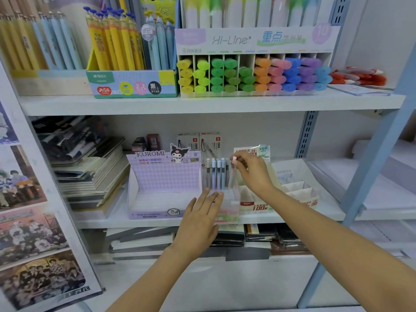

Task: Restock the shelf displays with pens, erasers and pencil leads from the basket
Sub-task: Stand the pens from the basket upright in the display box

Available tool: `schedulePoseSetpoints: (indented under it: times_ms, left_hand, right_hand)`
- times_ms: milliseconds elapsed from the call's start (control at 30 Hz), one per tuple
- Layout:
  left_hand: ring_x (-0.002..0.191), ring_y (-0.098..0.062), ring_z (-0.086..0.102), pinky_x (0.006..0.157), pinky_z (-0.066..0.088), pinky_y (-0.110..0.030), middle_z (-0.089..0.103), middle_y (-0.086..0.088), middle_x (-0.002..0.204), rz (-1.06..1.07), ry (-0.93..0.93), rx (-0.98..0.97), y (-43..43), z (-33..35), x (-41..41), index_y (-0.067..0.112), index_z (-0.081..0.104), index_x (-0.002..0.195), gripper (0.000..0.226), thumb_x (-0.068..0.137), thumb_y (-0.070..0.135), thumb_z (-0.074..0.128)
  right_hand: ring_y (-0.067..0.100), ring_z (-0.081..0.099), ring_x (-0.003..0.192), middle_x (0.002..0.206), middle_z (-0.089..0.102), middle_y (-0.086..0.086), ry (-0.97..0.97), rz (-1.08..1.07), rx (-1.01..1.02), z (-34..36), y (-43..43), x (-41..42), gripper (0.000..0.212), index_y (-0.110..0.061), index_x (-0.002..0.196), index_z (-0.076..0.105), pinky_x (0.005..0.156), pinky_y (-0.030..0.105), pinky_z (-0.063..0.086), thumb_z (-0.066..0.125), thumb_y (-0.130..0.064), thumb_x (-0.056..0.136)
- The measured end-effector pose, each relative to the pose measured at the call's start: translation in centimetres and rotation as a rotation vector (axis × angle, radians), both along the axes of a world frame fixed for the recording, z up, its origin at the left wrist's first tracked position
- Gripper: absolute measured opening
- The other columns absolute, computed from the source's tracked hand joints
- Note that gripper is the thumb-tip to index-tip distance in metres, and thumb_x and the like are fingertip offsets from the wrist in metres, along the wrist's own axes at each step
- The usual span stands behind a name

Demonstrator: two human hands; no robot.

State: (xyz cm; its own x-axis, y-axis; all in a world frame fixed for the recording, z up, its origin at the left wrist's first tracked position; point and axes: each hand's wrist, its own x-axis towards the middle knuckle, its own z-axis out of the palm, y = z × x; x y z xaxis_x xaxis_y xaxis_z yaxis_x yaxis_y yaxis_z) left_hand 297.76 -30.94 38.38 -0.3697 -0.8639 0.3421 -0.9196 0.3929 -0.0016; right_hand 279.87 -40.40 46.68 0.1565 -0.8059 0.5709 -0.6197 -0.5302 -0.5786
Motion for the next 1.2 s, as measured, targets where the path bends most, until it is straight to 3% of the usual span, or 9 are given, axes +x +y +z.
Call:
schedulePoseSetpoints:
  times_ms: [467, 667, 800, 900, 1033, 1100, 1200]
  left_hand:
    - [0.149, -0.018, -0.009, 0.121, 0.013, -0.041, 0.005, 0.003, 0.162, 0.022, -0.01, 0.019, 0.2, -0.2, -0.2, 0.022, -0.007, 0.154, 0.078, 0.097, 0.026, 0.046]
    - [0.15, -0.019, -0.005, 0.117, 0.017, -0.038, 0.007, 0.001, 0.162, 0.02, -0.011, -0.005, 0.1, -0.1, -0.2, 0.02, -0.004, 0.155, 0.075, 0.097, 0.018, 0.044]
    - [0.149, -0.018, -0.01, 0.12, 0.011, -0.036, -0.002, 0.002, 0.163, -0.01, -0.003, -0.013, 0.2, 0.5, 0.0, 0.02, -0.007, 0.154, 0.074, 0.097, 0.011, 0.04]
    - [0.15, -0.023, 0.0, 0.121, 0.013, -0.04, 0.005, -0.004, 0.163, -0.066, 0.125, -0.095, 1.7, 0.5, 0.1, 0.014, 0.011, 0.155, 0.069, 0.095, 0.008, 0.045]
    - [0.131, -0.03, 0.043, 0.107, 0.035, -0.042, 0.048, -0.012, 0.14, -0.028, 0.346, -0.234, 4.8, -4.5, 1.8, 0.006, 0.051, 0.136, 0.056, 0.081, -0.003, 0.056]
    - [0.115, -0.03, 0.052, 0.092, 0.042, -0.041, 0.057, -0.011, 0.124, 0.031, 0.384, -0.205, 6.6, -8.4, 2.9, 0.007, 0.06, 0.122, 0.046, 0.078, -0.005, 0.058]
    - [0.095, -0.036, 0.059, 0.073, 0.048, -0.042, 0.062, -0.014, 0.11, 0.157, 0.373, 0.1, 10.1, -17.5, 4.5, 0.005, 0.066, 0.106, 0.034, 0.074, -0.006, 0.066]
  right_hand:
    - [0.018, 0.064, 0.086, 0.093, 0.069, 0.005, 0.015, -0.021, -0.038, -1.1, -0.2, 0.7, 0.024, -0.013, 0.12, 0.057, 0.076, 0.031, 0.053, 0.056, -0.011, 0.096]
    - [0.022, 0.054, 0.107, 0.112, 0.059, 0.008, 0.128, -0.064, -0.067, -2.4, -1.4, 1.3, 0.023, -0.007, 0.114, 0.066, 0.086, 0.032, 0.047, 0.06, -0.01, 0.092]
    - [0.022, 0.046, 0.125, 0.134, 0.05, 0.008, 0.118, -0.011, 0.039, -2.7, -0.7, 0.7, 0.044, -0.01, 0.137, 0.052, 0.105, 0.032, 0.039, 0.058, -0.016, 0.094]
    - [0.017, 0.034, 0.137, 0.146, 0.04, 0.006, -0.013, 0.003, -0.052, -3.5, 2.4, 1.1, 0.049, -0.012, 0.142, 0.045, 0.115, 0.03, 0.027, 0.058, -0.019, 0.095]
    - [0.014, 0.051, 0.116, 0.122, 0.055, 0.004, -0.171, 0.191, -0.22, -7.7, 8.2, 3.6, 0.028, -0.008, 0.121, 0.06, 0.098, 0.026, 0.042, 0.052, -0.011, 0.094]
    - [0.01, 0.055, 0.104, 0.11, 0.059, 0.002, -0.165, 0.304, -0.153, -10.9, 11.0, 5.2, 0.022, -0.01, 0.112, 0.063, 0.088, 0.019, 0.043, 0.05, -0.012, 0.095]
    - [0.01, 0.058, 0.093, 0.101, 0.061, 0.002, -0.054, 0.413, 0.145, -19.7, 13.9, 7.4, 0.018, -0.01, 0.105, 0.066, 0.08, 0.017, 0.044, 0.051, -0.009, 0.095]
